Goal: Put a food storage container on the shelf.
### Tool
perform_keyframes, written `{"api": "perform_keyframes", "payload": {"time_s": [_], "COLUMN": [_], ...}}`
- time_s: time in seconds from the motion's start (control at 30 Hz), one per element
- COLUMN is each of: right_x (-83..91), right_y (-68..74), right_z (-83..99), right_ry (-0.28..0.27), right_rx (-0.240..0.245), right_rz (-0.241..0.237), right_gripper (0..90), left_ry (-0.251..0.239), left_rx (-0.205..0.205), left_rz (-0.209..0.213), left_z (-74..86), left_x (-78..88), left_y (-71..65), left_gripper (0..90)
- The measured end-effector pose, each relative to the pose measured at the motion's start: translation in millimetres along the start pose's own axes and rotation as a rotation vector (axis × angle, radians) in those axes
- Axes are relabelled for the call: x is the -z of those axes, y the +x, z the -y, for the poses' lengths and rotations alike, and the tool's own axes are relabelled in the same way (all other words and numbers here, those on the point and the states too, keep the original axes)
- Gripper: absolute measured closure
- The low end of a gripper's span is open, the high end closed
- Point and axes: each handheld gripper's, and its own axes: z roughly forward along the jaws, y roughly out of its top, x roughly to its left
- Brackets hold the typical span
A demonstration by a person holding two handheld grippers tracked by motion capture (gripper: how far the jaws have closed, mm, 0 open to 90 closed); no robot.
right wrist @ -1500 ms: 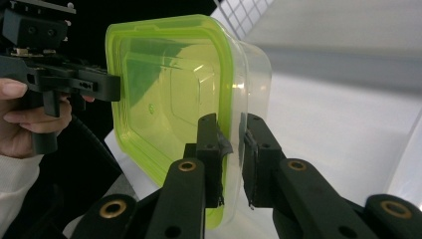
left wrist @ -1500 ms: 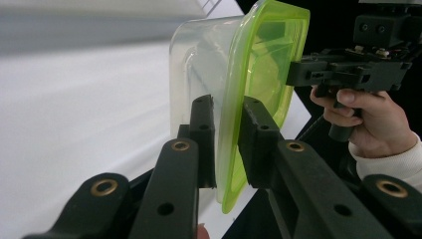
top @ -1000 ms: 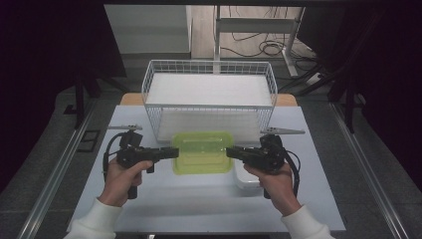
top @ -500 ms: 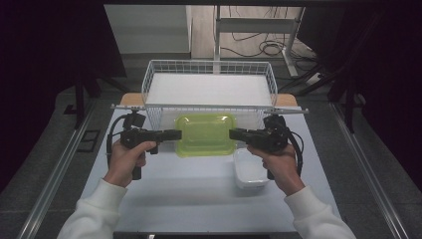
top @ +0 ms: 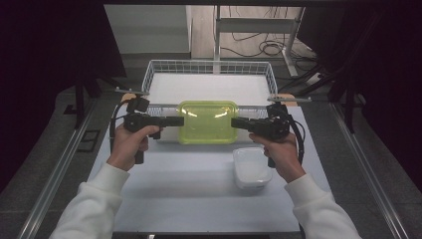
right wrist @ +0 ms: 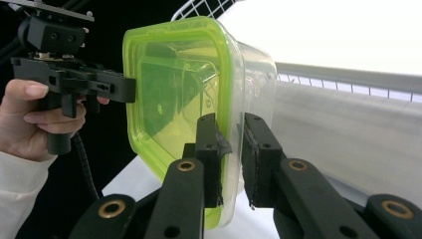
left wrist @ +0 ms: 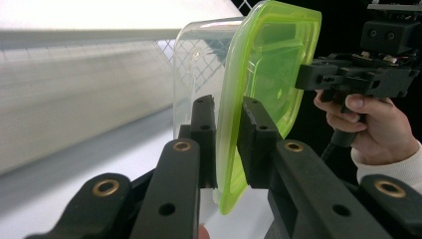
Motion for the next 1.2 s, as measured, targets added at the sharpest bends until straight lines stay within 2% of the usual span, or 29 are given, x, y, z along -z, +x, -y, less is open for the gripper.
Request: {"api": "perform_keyframes", "payload": {"time_s": [0.2, 0.37, 0.6, 0.83, 1.2], "right_x": [1.2, -1.4, -4.0, -9.5, -15.4], "right_y": [-4.0, -11.6, -14.4, -20.5, -27.5], "right_z": [-10.4, -18.5, -29.2, -38.2, -58.1], "right_ry": [-0.003, -0.003, -0.004, 0.001, -0.005], "right_rx": [-0.012, -0.018, -0.021, -0.033, -0.022], "right_rz": [-0.008, -0.006, -0.008, -0.007, -0.003], "right_gripper": [78.0, 78.0, 78.0, 78.0, 78.0], "left_ry": [0.002, 0.002, -0.009, 0.001, -0.015], "left_rx": [-0.010, -0.008, -0.002, 0.003, 0.013], "left_rz": [0.003, -0.004, -0.001, -0.007, -0.002], "left_z": [-12.2, -19.9, -31.4, -41.9, -62.0], "left_x": [-2.6, -6.5, -7.4, -10.3, -13.4], "left_y": [1.6, 3.9, 8.4, 14.3, 24.4], "left_gripper": [79.3, 79.4, 79.4, 79.6, 79.9]}}
